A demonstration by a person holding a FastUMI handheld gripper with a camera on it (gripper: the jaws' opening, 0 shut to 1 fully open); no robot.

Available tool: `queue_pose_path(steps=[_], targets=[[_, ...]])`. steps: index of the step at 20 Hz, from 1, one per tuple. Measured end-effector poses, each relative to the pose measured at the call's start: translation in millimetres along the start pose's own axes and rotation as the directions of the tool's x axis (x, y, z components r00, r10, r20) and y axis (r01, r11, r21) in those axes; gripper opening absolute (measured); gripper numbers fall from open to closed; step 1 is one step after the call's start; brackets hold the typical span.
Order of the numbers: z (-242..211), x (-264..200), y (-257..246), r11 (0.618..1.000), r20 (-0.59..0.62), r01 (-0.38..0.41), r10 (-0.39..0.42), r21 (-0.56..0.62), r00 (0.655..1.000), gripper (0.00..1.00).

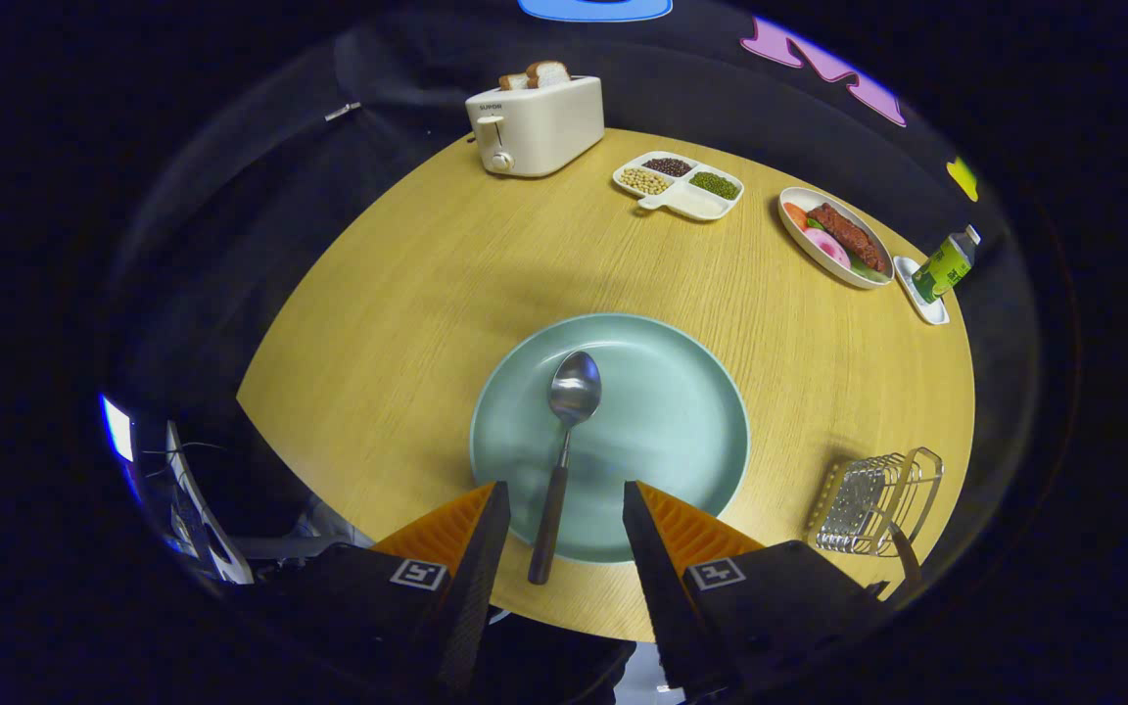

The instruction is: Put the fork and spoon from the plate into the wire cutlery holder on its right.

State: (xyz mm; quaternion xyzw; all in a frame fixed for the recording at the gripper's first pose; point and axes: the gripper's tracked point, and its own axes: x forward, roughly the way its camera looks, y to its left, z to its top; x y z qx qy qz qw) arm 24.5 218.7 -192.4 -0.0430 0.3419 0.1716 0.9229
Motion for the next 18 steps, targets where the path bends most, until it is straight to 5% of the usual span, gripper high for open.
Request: queue_pose_path(steps=[3,4,5,10,12,18], targets=[[-6,25,3,1.0,-0.033,0.022,-0.023,-0.007,0.999,0.7],[-9,31,0,0.999,-0.049,0.038,-0.038,-0.009,0.998,0.52],[-12,36,3,0.999,-0.066,0.034,-0.035,-0.005,0.997,0.5],[-15,55,3,0.999,-0.101,0.041,-0.038,0.033,0.994,0.51],[-17,58,-1,0.997,-0.114,0.063,-0.057,0.049,0.992,0.23],[-16,58,0,0.998,-0.136,0.037,-0.03,0.043,0.99,0.06]])
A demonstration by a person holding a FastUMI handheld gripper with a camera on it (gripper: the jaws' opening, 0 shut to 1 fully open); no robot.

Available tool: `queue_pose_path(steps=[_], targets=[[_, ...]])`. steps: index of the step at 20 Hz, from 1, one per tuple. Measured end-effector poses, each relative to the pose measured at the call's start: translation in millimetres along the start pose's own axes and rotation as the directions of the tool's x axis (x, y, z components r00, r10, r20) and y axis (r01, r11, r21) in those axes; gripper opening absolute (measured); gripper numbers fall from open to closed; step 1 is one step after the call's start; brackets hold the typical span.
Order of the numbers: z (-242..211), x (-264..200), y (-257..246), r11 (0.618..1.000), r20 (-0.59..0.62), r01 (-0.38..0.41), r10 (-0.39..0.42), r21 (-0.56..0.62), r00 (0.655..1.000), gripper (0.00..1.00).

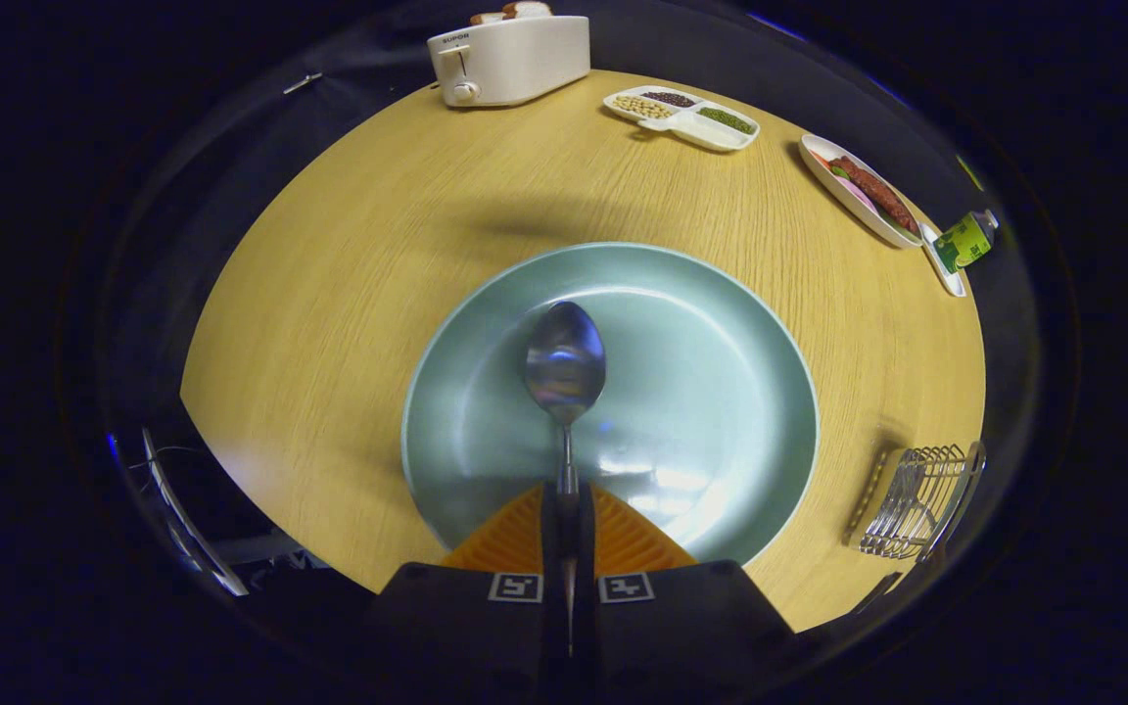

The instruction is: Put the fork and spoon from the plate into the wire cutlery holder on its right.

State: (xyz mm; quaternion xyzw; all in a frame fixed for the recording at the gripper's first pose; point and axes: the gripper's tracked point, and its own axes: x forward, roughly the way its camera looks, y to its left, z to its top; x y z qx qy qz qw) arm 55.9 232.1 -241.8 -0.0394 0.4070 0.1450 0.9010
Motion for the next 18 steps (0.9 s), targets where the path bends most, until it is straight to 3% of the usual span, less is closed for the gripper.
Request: queue_pose_path(steps=[6,11,15,18], targets=[[19,-56,-9,0.997,0.03,-0.073,0.073,0.003,0.997,0.06],[19,-147,-75,0.997,0.001,-0.062,0.062,-0.053,0.998,0.06],[-6,-198,-143,0.998,-0.098,-0.034,0.029,-0.045,0.995,0.06],[-42,-210,-186,0.998,-0.249,-0.026,0.011,-0.058,0.968,0.06]])
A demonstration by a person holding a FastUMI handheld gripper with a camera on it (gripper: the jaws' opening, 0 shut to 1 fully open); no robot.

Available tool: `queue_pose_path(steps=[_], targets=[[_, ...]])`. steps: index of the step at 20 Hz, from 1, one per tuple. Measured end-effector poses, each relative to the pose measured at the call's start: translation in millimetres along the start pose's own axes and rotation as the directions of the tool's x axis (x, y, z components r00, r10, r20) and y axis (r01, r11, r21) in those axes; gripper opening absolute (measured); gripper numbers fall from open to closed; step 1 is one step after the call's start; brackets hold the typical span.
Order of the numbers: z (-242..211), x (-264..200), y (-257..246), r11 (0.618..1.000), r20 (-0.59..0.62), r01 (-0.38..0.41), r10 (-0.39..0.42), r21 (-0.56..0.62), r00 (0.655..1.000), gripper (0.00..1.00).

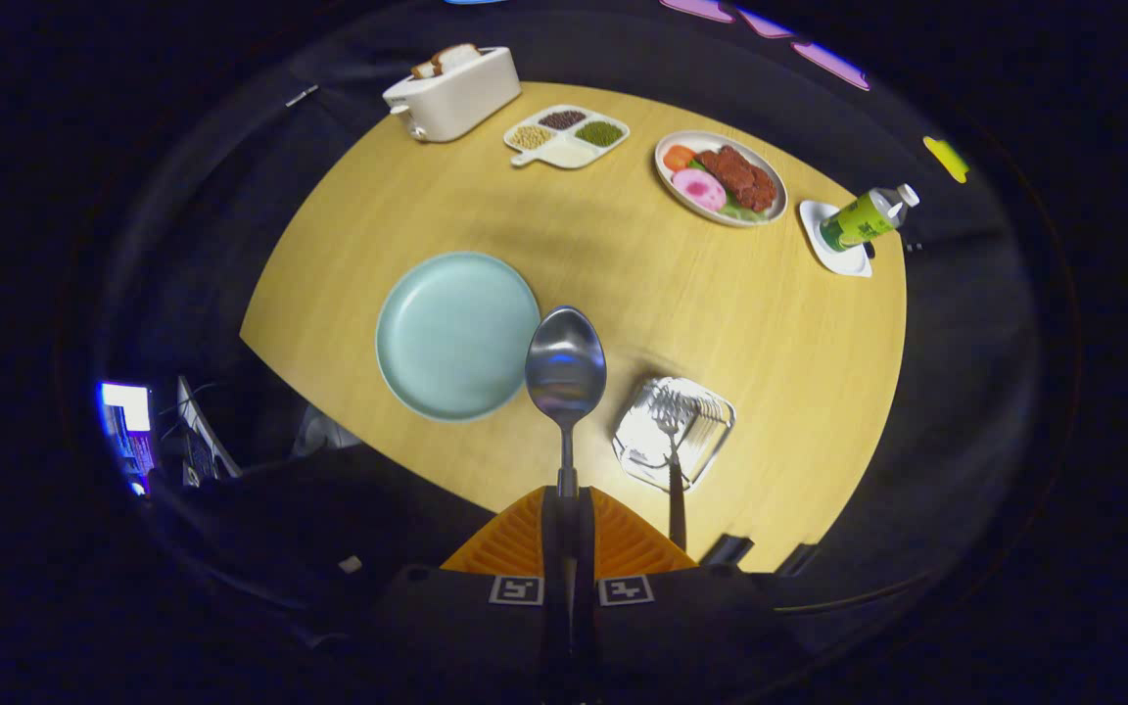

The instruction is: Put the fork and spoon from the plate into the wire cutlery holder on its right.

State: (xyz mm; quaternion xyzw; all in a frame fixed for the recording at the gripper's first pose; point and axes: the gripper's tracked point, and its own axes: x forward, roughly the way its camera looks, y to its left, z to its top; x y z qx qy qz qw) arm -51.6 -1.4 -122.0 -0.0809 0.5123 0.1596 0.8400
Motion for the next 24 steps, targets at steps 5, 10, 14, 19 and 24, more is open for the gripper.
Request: queue_pose_path(steps=[5,10,14,19,24], targets=[[-44,11,-54,0.998,-0.287,0.045,-0.057,-0.049,0.956,0.06],[-32,40,-77,0.996,-0.429,0.051,-0.075,-0.067,0.9,0.06],[-24,63,-82,0.998,-0.506,0.047,-0.063,-0.044,0.86,0.06],[-20,78,-85,0.999,-0.567,0.044,-0.049,-0.023,0.822,0.06],[-14,84,-82,0.999,-0.549,0.047,-0.049,-0.018,0.834,0.12]])
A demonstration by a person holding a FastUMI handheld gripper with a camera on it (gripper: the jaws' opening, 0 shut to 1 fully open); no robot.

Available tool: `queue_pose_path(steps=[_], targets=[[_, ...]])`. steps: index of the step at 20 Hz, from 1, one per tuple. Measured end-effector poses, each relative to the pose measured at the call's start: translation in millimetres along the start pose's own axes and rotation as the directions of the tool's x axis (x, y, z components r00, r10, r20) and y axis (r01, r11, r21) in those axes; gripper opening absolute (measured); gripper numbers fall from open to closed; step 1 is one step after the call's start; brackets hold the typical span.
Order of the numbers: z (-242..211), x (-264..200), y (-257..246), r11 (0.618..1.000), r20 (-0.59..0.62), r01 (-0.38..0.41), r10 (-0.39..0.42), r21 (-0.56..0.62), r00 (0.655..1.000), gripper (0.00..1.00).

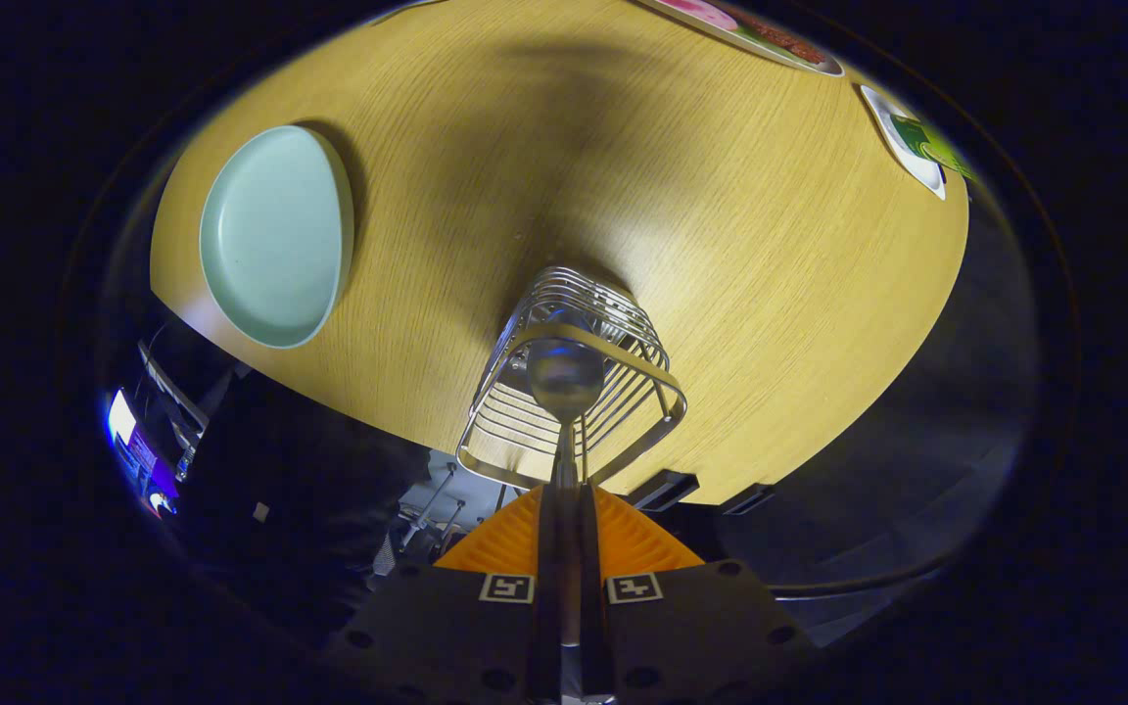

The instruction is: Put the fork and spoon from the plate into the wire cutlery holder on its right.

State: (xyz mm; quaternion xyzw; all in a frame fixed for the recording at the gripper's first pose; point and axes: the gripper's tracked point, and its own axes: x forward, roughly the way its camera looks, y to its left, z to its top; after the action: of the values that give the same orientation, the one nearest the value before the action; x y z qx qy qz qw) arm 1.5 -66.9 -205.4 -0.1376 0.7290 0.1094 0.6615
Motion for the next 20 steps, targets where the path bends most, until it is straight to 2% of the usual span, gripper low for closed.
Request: queue_pose_path(steps=[1,2,4,5,8,10,12,17,20], targets=[[-1,-2,1,1.0,0.012,-0.001,0.001,-0.004,1.0,0.14],[-1,-1,5,1.0,0.033,-0.012,0.012,-0.009,0.999,0.27],[-6,-2,7,1.0,0.085,-0.027,0.027,-0.004,0.996,0.75],[-7,-5,9,1.0,0.127,-0.028,0.028,-0.002,0.992,0.79],[-15,-14,7,0.999,0.278,-0.028,0.023,0.015,0.96,0.87],[-19,-25,8,0.999,0.398,-0.029,0.01,0.041,0.917,0.91],[-21,-42,14,0.997,0.518,-0.027,-0.016,0.075,0.855,0.99],[-27,-82,20,0.991,0.729,-0.017,-0.085,0.132,0.679,0.99],[-27,-116,18,0.984,0.825,-0.016,-0.142,0.18,0.547,0.99]])
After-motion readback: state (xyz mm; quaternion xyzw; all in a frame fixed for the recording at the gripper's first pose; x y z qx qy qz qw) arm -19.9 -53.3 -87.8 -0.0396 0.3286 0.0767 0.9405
